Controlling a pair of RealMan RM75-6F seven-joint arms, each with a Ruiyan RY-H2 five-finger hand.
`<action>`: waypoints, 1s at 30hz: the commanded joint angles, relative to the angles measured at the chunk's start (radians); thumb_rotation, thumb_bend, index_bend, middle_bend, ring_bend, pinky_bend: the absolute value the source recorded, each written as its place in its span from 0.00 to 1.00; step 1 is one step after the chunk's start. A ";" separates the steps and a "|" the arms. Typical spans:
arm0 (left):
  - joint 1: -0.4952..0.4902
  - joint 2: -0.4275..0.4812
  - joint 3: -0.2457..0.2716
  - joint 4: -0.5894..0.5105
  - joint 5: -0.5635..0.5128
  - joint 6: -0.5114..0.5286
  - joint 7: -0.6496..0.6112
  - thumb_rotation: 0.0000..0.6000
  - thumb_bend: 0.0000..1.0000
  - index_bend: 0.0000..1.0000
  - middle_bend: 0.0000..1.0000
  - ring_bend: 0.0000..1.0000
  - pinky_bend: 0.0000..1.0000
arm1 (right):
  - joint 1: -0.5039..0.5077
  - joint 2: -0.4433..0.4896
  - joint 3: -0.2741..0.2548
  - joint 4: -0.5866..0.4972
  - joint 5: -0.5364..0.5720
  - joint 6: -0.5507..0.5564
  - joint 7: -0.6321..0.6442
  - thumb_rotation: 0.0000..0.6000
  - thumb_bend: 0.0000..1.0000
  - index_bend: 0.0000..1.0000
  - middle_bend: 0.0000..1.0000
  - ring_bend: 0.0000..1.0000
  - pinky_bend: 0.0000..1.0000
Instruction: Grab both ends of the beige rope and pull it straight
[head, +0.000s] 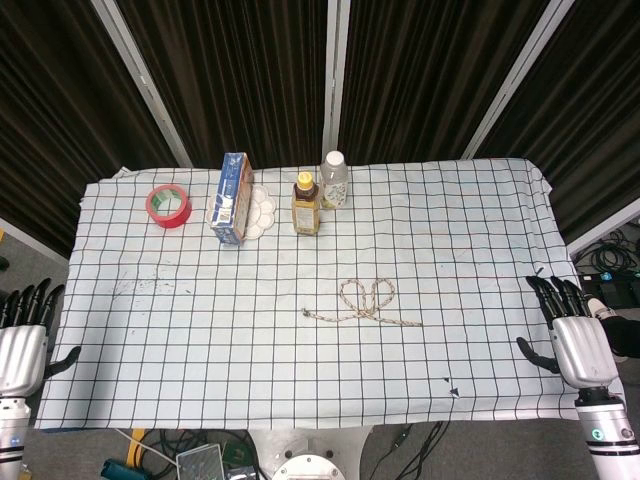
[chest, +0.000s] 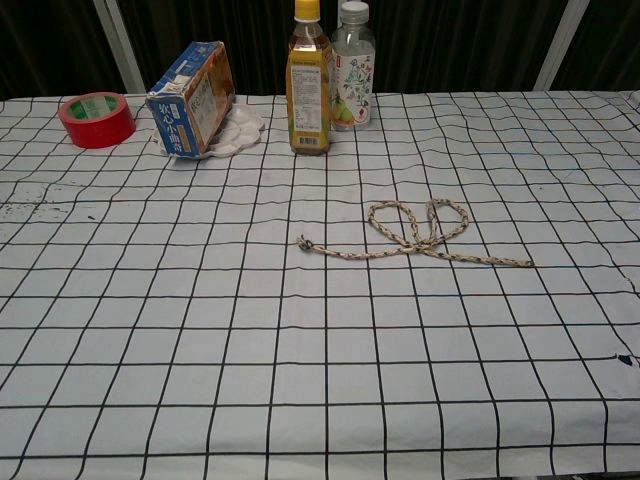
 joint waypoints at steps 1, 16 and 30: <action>-0.001 -0.004 -0.002 0.005 -0.003 0.000 -0.003 1.00 0.15 0.09 0.02 0.00 0.00 | 0.004 0.000 0.002 -0.003 0.003 -0.004 -0.004 1.00 0.21 0.02 0.10 0.00 0.00; -0.002 -0.016 0.002 0.024 0.014 0.007 -0.022 1.00 0.15 0.09 0.02 0.00 0.00 | 0.013 -0.028 0.006 -0.037 0.002 -0.008 -0.022 1.00 0.21 0.05 0.14 0.00 0.00; 0.004 -0.016 0.006 0.046 0.010 0.006 -0.052 1.00 0.15 0.09 0.02 0.00 0.00 | 0.221 -0.292 0.057 0.052 0.151 -0.300 -0.205 1.00 0.20 0.36 0.19 0.00 0.00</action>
